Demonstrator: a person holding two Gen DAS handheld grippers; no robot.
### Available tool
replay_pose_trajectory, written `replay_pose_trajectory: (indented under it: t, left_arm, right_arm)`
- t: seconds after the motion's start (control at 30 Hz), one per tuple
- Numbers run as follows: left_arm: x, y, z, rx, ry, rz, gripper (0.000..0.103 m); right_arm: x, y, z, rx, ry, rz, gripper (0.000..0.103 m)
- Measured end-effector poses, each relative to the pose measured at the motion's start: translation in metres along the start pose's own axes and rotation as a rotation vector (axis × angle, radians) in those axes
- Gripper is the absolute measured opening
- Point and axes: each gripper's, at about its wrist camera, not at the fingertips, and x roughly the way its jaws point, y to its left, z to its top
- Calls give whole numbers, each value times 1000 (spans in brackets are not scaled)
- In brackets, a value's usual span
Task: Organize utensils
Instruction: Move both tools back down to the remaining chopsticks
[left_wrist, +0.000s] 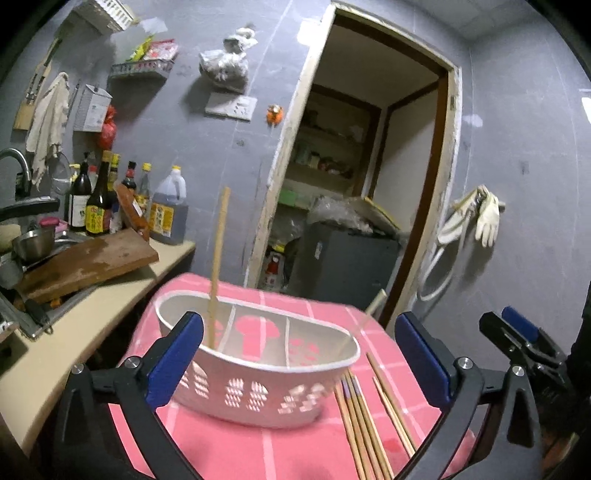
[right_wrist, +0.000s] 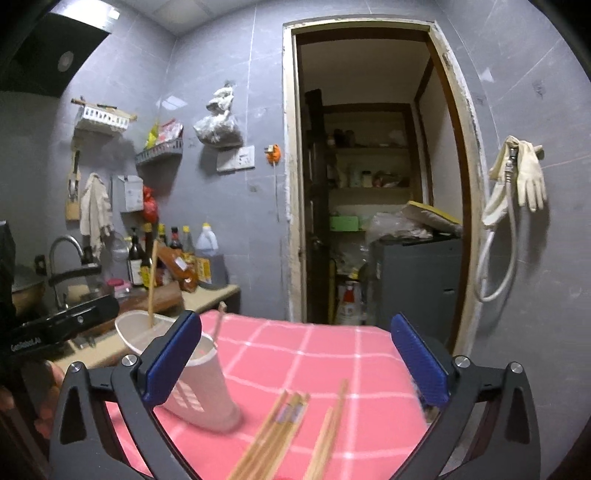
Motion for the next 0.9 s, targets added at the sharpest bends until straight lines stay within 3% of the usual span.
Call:
replay_pose_trajectory:
  t: [0.23, 0.37, 0.7, 0.77, 0.9]
  left_arm:
    - [7, -19, -29, 40, 74, -7, 102]
    - [15, -26, -46, 54, 134, 3, 102]
    - [41, -36, -77, 86, 282, 28, 102]
    - [47, -36, -81, 84, 312, 23, 102]
    - [63, -34, -89, 56, 402, 24, 101]
  right_arm:
    - [-3, -23, -23, 5, 101, -63, 103]
    - [7, -35, -40, 30, 205, -82, 103]
    - [37, -46, -72, 59, 419, -45, 102]
    - [44, -49, -76, 70, 461, -35, 97]
    - [60, -50, -84, 78, 539, -23, 73]
